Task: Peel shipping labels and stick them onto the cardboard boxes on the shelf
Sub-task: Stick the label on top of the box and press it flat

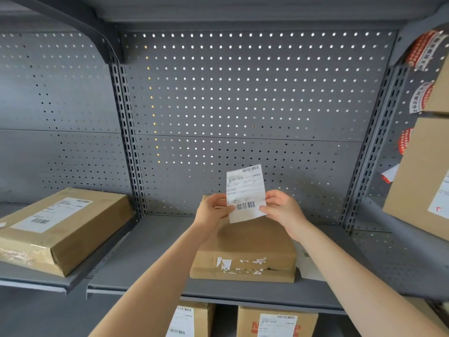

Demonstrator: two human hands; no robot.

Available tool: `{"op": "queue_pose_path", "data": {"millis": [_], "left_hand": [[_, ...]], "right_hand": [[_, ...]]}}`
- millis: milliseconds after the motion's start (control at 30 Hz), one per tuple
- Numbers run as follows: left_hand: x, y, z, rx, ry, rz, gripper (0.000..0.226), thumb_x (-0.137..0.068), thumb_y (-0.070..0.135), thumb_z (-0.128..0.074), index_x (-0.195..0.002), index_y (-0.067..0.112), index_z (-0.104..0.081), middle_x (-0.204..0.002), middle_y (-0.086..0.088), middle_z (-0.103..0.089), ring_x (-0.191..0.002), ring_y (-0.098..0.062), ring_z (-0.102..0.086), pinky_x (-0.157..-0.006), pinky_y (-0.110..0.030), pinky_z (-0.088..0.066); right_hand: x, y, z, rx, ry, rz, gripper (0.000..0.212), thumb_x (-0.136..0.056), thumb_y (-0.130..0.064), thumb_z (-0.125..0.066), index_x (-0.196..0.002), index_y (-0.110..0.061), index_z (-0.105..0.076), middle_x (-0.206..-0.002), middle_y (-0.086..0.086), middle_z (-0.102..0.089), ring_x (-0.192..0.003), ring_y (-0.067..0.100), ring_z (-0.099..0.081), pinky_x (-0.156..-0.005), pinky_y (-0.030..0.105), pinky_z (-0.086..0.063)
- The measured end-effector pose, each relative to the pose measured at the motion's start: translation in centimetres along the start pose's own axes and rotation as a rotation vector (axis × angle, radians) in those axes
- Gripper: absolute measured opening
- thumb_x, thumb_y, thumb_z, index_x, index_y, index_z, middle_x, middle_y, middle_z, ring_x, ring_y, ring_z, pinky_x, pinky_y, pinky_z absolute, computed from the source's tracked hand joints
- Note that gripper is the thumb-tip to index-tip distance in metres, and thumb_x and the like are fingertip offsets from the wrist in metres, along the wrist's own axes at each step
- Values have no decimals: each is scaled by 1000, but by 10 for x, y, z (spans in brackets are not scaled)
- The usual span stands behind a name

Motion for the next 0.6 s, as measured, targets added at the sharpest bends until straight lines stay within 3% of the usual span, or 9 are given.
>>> {"op": "queue_pose_path", "data": {"millis": [133, 233, 400, 500, 600], "left_hand": [[0, -2, 2, -66, -13, 3, 38, -81, 9, -71, -116, 14, -59, -107, -15, -64, -99, -26, -66, -90, -39, -55], [3, -5, -4, -144, -77, 5, 46, -79, 7, -73, -120, 16, -56, -105, -10, -66, -98, -23, -65, -89, -37, -54], [3, -7, -5, -249, -107, -5, 54, -70, 7, -80, -115, 23, -57, -101, -4, -67, -98, -23, -65, -88, -34, -53], [4, -8, -6, -305, -149, -7, 61, -69, 5, -80, -122, 19, -54, -103, -6, -65, -99, -24, -64, -82, -27, -52], [4, -10, -5, -358, -169, -9, 61, -69, 5, -80, -122, 20, -53, -99, -2, -64, -95, -23, -64, -83, -30, -52]], "right_hand": [[1, 3, 0, 139, -13, 14, 30, -80, -7, -72, -104, -18, -59, -116, -7, -61, -100, 18, -63, -81, 31, -56], [2, 5, 0, 192, -38, 8, 25, -79, -11, -73, -98, -19, -58, -108, -3, -68, -101, 18, -63, -79, 34, -53], [7, 7, -4, 266, -77, -16, 28, -80, -12, -73, -101, -17, -57, -101, 2, -70, -96, 17, -64, -66, 19, -39], [10, 11, -7, 297, -106, -28, 26, -79, -12, -74, -97, -16, -56, -100, 3, -71, -91, 15, -64, -65, 19, -39], [11, 17, -10, 331, -131, -43, 26, -78, -16, -76, -93, -19, -55, -99, 1, -71, -92, 15, -65, -67, 22, -41]]}}
Point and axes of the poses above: each hand's wrist, its own x-axis away from the middle knuckle, its own z-axis out of the back of the hand, y = z × x, the point moved 9 cm from there along -x, towards the middle knuckle
